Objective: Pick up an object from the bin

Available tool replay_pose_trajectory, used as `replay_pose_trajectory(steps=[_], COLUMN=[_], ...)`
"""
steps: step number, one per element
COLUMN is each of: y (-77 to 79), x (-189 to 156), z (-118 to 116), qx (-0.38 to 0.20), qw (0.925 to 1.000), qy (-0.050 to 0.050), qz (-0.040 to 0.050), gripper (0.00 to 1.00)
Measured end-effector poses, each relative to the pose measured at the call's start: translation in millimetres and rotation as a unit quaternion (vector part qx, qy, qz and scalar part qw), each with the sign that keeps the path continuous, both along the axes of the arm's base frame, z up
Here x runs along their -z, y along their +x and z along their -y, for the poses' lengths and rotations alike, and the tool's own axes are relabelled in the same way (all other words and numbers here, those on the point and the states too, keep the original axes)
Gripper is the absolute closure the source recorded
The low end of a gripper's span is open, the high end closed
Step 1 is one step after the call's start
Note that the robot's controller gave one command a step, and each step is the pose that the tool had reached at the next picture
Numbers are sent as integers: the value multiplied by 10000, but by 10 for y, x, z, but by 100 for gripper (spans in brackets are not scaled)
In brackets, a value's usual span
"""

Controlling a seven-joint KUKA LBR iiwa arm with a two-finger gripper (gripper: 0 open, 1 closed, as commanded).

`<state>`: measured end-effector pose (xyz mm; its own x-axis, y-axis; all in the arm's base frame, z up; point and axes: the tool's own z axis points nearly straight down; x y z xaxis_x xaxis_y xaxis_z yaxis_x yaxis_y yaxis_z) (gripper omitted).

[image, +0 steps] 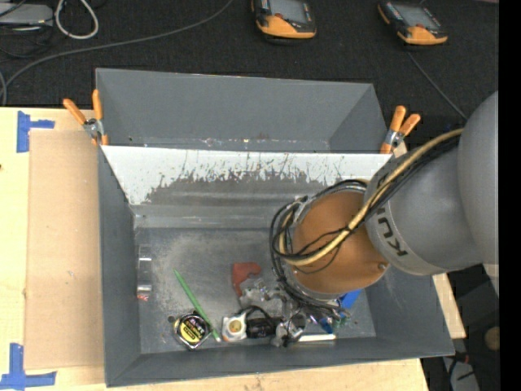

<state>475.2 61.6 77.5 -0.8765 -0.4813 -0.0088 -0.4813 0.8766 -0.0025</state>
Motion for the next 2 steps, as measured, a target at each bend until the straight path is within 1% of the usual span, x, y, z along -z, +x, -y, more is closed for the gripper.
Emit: replay_pose_trajectory(steps=[1, 2], y=[33, 33], x=[74, 74], z=[8, 8], qx=[-166, -163], qw=[9998, 9998], qy=[1, 1], qz=[-80, -81], gripper=[100, 100])
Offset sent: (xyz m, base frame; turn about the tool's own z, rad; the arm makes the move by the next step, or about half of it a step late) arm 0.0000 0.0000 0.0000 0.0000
